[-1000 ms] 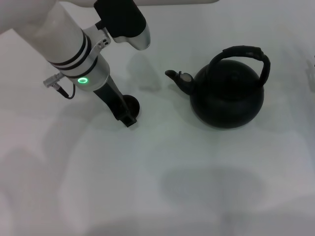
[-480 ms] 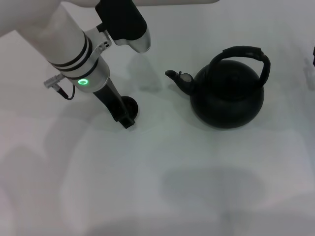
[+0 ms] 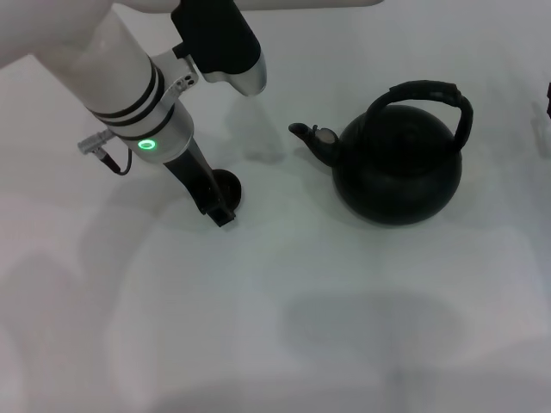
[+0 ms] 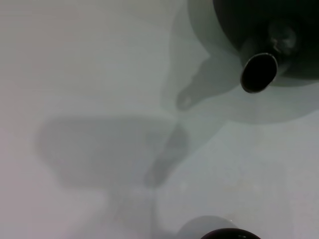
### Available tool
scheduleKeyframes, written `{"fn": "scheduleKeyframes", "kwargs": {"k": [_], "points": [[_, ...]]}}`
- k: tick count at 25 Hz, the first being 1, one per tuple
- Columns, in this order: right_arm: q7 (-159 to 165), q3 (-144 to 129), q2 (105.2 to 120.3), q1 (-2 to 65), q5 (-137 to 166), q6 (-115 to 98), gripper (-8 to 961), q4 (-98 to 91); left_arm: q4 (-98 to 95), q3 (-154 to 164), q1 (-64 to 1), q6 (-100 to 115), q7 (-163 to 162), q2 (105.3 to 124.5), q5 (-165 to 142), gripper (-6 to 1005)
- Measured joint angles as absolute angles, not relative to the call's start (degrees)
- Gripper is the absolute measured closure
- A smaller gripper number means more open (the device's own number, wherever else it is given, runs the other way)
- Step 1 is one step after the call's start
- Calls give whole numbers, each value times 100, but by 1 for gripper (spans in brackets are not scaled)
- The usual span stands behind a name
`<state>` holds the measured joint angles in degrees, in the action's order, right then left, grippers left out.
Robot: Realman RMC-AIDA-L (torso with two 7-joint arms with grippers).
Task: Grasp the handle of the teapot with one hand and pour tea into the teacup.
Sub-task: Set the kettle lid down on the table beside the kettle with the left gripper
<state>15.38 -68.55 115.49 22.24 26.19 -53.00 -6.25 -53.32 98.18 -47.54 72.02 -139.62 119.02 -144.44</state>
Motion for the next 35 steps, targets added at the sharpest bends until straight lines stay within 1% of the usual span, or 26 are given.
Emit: {"fn": "scheduleKeyframes", "kwargs": {"k": [19,27,35], "points": [[1538,-6855,11549,2224,2619,-5277,538,-615,-5361,9878,-4735,7242,-14113,11905,-14459,225],[1538,-6855,11549,2223,2619,-5270,538,-615,-5461,9860,-4714,7239,-14153,11900,-14460,152],[1538,-6855,11549,2224,2619,-5264,537,-615,-5789,9885,-4616,7518,-14213,11893,-14502,152]]}}
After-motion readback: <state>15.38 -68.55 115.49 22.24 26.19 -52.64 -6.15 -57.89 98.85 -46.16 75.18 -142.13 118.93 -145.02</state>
